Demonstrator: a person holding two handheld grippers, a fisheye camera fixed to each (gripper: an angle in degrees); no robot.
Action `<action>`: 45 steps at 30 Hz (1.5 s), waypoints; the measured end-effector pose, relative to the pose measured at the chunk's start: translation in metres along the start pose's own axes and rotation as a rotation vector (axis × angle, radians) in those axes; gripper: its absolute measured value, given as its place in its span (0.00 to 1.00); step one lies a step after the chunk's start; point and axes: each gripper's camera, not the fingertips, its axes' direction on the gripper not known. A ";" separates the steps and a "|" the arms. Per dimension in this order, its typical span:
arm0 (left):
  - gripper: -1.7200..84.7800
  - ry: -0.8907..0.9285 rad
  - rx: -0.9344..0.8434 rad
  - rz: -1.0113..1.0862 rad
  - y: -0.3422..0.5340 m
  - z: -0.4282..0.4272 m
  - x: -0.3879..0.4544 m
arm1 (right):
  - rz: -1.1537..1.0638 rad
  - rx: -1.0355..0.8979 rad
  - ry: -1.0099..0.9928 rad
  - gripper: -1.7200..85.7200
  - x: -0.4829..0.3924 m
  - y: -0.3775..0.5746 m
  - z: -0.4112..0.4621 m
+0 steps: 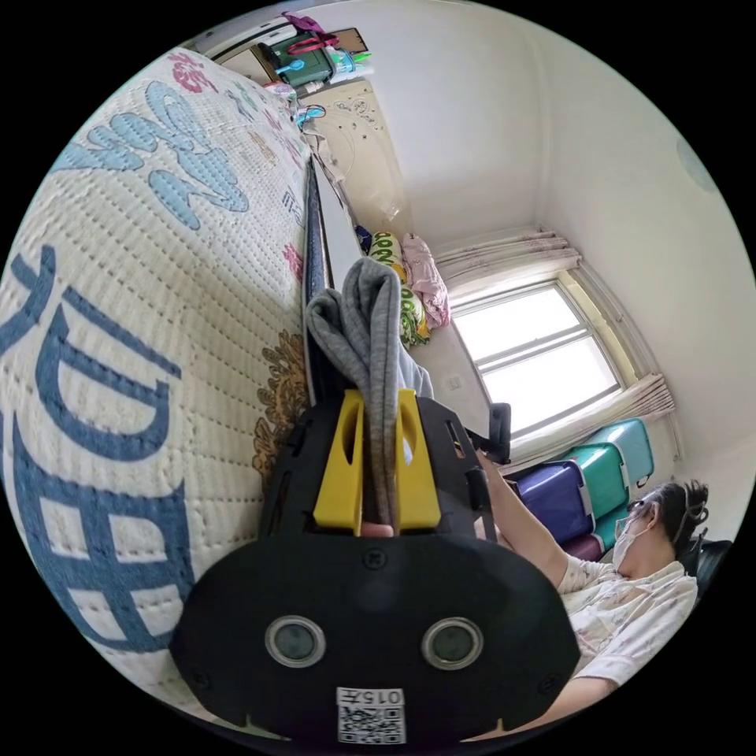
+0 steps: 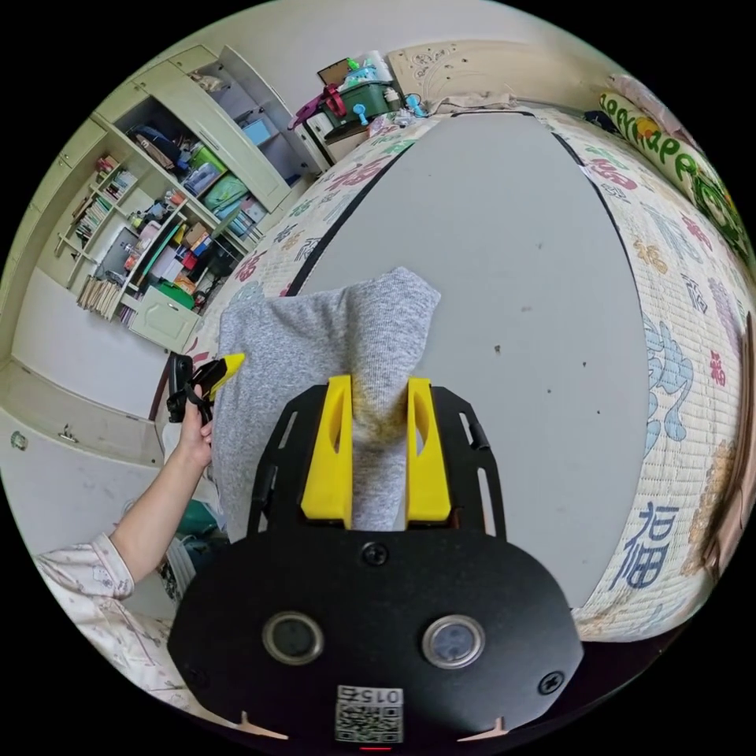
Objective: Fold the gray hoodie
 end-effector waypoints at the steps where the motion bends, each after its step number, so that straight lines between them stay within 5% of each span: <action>1: 0.09 0.002 0.000 -0.003 -0.002 -0.001 -0.002 | 0.012 -0.001 -0.024 0.14 0.002 0.003 0.004; 45: 0.09 -0.040 0.067 -0.010 0.054 -0.062 -0.204 | -0.108 -0.047 0.133 0.14 -0.301 0.101 0.098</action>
